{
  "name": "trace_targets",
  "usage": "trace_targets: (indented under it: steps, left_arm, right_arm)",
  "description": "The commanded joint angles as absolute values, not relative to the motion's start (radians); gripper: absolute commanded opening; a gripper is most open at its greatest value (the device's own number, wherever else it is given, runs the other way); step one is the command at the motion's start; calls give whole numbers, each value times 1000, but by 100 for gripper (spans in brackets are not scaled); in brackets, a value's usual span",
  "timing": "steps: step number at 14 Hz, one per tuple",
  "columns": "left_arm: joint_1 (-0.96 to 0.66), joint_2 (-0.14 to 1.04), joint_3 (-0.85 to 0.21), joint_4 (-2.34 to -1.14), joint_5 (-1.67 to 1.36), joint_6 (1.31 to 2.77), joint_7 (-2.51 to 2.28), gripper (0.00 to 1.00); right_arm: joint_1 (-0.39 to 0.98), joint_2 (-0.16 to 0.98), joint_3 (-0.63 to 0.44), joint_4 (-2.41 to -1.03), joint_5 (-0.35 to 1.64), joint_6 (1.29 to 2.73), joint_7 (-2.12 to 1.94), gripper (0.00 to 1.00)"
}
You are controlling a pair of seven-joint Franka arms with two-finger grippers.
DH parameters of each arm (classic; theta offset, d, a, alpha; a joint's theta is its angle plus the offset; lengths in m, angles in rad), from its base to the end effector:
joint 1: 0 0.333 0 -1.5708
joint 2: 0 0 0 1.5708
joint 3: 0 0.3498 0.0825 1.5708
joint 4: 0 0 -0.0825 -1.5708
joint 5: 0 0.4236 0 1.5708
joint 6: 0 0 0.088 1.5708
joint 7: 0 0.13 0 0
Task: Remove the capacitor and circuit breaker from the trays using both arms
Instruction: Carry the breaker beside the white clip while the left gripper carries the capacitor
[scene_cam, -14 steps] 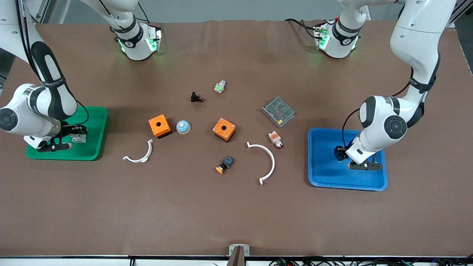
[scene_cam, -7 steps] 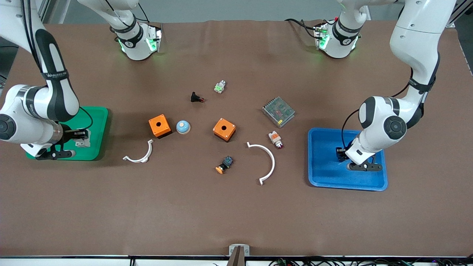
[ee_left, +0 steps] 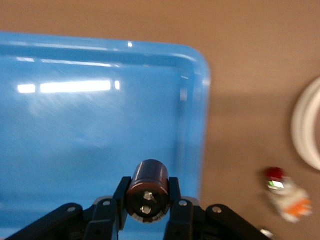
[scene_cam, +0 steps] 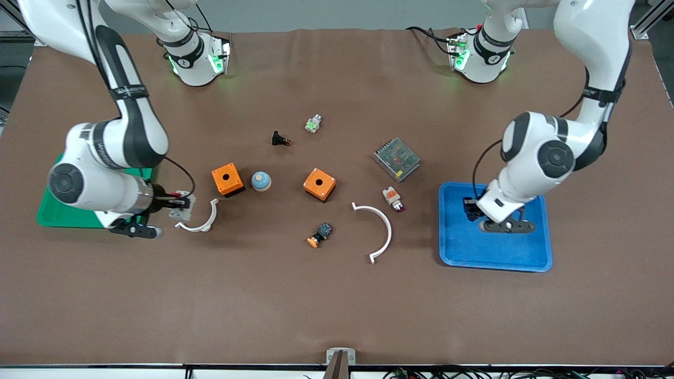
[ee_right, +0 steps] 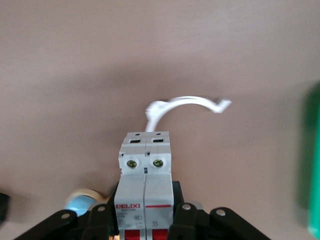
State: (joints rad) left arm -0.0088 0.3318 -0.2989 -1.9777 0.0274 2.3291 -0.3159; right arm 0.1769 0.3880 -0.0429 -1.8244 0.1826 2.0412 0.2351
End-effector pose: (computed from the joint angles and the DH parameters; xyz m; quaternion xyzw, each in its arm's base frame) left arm 0.6234 -0.1906 0.2934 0.9991 0.0034 0.0049 0.0413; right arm 0.6547 0.1037 0.2961 -0.9892 0.0973 0.0960 0.0525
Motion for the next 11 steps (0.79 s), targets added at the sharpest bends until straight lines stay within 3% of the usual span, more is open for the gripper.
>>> trace_targets:
  steps: [1,6,7,10,11]
  left_arm:
    - [-26,321,-398,-2000,43,2322,-507,0]
    - [-231,376,-413,-1973,44,2336,-826,0]
    - [-265,394,-413,-1968,44,2350,-871,0]
    - [-365,463,-407,-1970,44,2443,-1035,0]
    - [-382,486,-407,-1968,46,2457,-1052,0]
  right_arm:
    - [268,474,-55,-1779,215,2129,358,3]
    - [311,572,-55,-1787,209,2256,403,11]
    - [310,580,-55,-1787,209,2261,405,19]
    - [298,578,-60,-1784,209,2246,403,54]
    - [295,575,-63,-1781,209,2246,402,71]
